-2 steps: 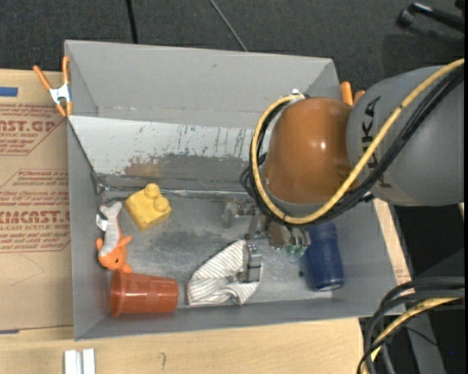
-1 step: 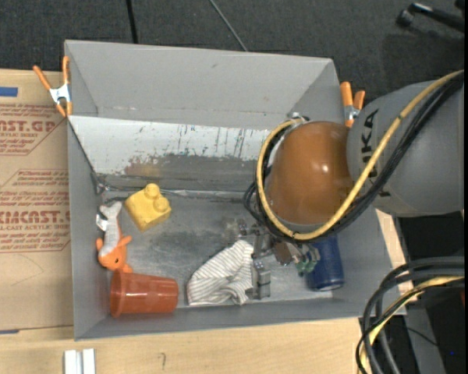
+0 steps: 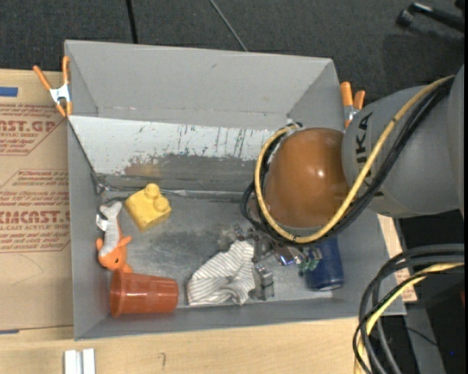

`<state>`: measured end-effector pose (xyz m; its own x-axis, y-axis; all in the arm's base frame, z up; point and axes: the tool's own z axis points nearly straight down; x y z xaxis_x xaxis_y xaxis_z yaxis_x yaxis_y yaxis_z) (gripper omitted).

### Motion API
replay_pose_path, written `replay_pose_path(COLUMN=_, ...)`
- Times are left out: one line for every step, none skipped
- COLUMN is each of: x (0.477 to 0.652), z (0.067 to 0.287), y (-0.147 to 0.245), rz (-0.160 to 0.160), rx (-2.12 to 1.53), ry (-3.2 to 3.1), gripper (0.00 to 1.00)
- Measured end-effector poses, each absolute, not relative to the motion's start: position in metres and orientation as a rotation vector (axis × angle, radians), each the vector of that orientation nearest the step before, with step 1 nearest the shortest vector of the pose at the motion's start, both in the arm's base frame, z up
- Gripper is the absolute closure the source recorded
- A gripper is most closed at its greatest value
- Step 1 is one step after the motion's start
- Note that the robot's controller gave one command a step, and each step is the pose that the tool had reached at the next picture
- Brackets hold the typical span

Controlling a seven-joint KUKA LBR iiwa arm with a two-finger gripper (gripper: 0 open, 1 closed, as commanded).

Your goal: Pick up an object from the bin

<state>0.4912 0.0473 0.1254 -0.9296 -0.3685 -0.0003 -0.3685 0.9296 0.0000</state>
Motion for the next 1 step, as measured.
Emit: replay_pose_path(x=0.4946, z=0.1049, y=0.0498, rz=0.000, rx=-0.707, ry=3.061, gripper=0.00)
